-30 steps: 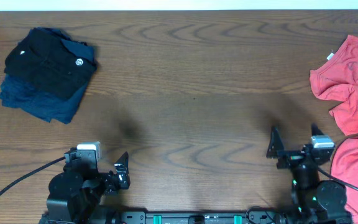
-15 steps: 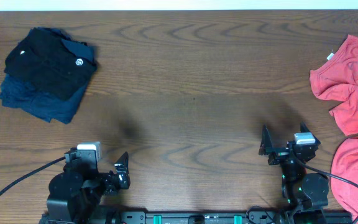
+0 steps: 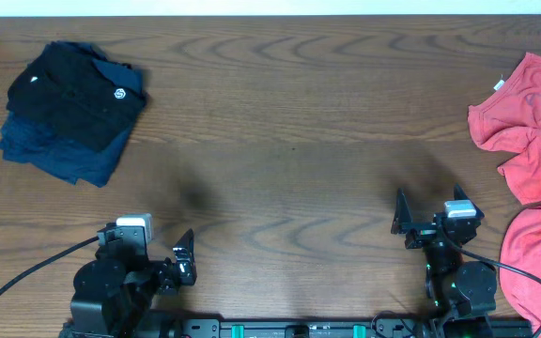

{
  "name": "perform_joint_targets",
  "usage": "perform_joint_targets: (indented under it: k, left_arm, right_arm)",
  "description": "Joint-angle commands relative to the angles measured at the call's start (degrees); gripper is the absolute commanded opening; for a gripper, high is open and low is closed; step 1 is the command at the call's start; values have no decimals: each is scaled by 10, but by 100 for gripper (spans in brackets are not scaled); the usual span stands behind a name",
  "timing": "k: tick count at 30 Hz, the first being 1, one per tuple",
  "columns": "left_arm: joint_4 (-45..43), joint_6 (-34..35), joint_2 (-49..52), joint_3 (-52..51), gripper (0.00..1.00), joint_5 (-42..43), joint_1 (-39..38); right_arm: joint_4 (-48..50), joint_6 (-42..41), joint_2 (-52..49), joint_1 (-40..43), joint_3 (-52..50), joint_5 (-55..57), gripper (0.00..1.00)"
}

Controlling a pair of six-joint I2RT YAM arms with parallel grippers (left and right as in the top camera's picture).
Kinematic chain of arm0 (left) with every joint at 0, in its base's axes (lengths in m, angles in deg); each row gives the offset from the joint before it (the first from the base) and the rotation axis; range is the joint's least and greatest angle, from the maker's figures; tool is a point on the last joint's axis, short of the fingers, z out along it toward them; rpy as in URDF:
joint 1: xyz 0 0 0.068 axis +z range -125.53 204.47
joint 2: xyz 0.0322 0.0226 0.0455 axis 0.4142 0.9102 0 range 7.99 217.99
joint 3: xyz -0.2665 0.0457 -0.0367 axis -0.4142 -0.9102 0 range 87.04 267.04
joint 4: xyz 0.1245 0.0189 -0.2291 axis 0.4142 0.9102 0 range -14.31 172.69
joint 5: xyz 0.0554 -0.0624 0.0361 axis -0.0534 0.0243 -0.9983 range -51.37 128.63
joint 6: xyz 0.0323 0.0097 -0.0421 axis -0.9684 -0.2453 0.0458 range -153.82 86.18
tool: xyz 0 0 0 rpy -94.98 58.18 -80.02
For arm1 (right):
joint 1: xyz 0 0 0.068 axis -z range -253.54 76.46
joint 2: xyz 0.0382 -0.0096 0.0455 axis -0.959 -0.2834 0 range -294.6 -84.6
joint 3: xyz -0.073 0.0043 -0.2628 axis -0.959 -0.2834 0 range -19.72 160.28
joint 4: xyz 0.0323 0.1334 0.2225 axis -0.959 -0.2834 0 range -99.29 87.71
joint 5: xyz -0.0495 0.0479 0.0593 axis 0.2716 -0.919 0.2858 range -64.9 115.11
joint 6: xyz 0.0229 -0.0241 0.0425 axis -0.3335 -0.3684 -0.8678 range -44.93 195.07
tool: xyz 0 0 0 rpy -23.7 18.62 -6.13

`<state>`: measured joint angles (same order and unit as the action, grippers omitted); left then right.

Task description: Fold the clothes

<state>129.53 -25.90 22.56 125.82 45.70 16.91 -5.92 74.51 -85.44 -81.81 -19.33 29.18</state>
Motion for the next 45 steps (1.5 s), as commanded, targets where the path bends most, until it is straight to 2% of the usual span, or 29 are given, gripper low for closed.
perform_joint_targets:
  k: [1,7,16,23,30,39,45]
  left_arm:
    - [2,7,-2,-3,98,-5,1]
    - [2,7,-2,-3,98,-6,1]
    - [12,-10,-14,-7,98,-65,2]
    - [-7,-12,-52,-70,98,-80,25]
    - [-185,-15,-140,-206,98,-82,40]
    - [-478,-14,-145,-353,98,-78,40]
    - [-501,-14,-145,-386,98,-78,40]
  right_arm:
    - [-2,10,1,1,-1,-2,99]
    - [-2,10,1,1,-1,-2,99]
    - [-2,10,1,1,-1,-2,99]
    - [-2,10,1,1,-1,-2,99]
    - [-2,10,1,1,-1,-2,99]
    - [-2,10,1,1,-1,-2,99]
    - [-2,10,1,1,-1,-2,99]
